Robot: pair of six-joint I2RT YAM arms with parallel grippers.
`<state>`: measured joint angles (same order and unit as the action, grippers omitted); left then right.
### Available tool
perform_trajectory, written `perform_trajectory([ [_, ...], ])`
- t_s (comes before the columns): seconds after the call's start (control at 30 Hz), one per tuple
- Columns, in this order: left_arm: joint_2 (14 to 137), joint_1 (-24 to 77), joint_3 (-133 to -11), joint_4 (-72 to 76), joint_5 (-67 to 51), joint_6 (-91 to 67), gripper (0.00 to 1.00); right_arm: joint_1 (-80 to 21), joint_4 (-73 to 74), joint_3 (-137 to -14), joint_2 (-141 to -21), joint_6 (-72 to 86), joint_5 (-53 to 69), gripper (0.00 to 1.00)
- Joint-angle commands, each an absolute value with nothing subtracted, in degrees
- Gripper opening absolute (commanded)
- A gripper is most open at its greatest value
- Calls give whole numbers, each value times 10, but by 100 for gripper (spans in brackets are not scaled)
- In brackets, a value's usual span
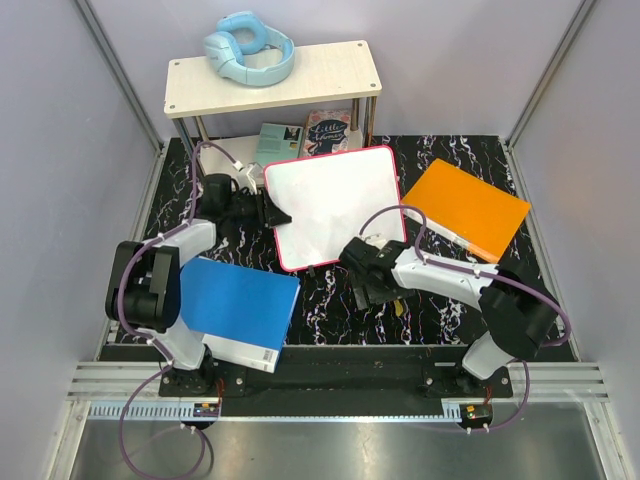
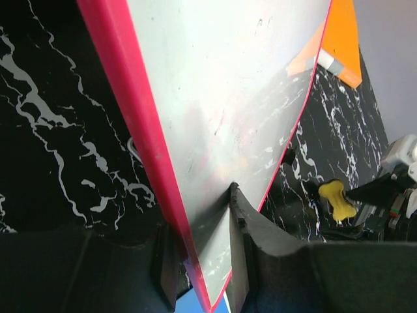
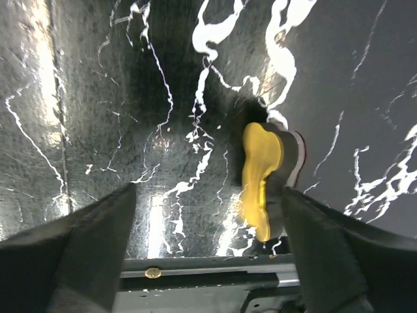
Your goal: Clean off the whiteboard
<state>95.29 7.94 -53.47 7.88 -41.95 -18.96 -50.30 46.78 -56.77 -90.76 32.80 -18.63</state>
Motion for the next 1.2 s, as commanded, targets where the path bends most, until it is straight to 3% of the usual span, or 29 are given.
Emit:
perform_trajectory([
  [0.0,932,72,-559,-23,-325,-55,0,-504,481,-613,-884,340,-230,100],
  [0.17,918,64,-563,-42,-314,-33,4,-494,475,-678,-891,309,-271,100],
  [0.4,898,54,-554,-52,-294,-16,26,-434,468,-760,-913,262,-244,100],
  [0.63,900,54,-548,-50,-287,-14,39,-372,433,-735,-904,247,-219,100],
  [0.8,904,54,-546,-50,-279,-11,43,-310,389,-715,-890,235,-188,100],
  [1.17,873,54,-529,-47,-236,-7,60,-305,381,-696,-894,232,-178,100],
])
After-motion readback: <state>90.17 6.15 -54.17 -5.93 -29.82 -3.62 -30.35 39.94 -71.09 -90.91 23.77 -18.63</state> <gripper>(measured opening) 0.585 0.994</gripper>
